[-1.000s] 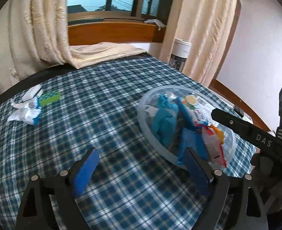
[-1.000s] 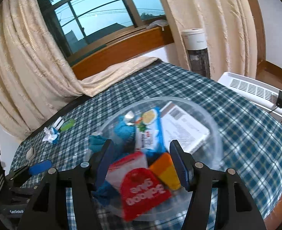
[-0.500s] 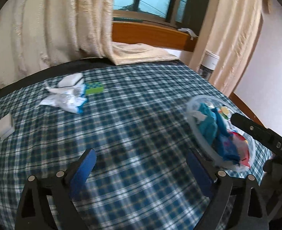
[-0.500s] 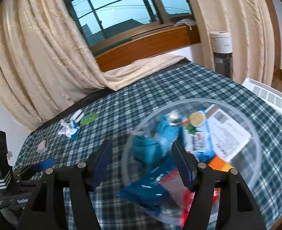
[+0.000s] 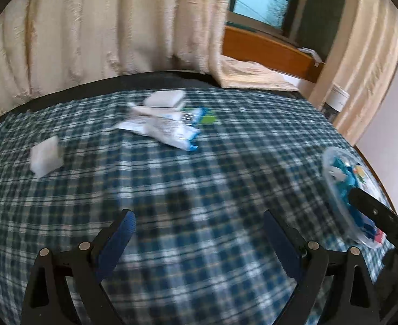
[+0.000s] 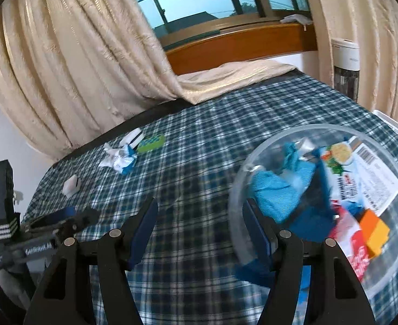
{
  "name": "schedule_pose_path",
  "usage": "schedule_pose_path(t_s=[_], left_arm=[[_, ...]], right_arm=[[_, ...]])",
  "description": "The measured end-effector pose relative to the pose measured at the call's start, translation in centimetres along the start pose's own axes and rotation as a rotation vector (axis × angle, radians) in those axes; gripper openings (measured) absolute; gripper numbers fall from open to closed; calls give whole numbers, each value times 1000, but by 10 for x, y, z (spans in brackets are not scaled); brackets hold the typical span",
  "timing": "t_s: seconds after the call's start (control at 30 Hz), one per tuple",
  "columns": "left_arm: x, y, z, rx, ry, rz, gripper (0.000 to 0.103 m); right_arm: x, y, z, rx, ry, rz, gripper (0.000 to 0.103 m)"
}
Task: Organize objects
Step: 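Move both open grippers away from the bowl back toward the remaining items, then grasp the white sponge block with the left gripper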
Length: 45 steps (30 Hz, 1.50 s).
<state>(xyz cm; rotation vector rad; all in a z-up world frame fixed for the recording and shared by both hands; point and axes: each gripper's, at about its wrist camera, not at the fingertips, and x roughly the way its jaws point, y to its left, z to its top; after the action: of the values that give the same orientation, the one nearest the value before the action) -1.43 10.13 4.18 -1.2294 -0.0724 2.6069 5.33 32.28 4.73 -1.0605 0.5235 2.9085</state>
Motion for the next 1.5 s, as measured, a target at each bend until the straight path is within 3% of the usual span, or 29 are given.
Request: schedule_pose_path(t_s=[0.97, 1.23, 1.5], left_arm=[[30, 173, 37, -330, 8, 354, 97], [44, 181, 39, -340, 5, 357, 97], [47, 201, 40, -436, -26, 348, 97]], right_arm=[[44, 60, 2, -102, 107, 67, 66], [61, 75, 3, -126, 137, 77, 66], [75, 91, 3, -150, 158, 80, 66]])
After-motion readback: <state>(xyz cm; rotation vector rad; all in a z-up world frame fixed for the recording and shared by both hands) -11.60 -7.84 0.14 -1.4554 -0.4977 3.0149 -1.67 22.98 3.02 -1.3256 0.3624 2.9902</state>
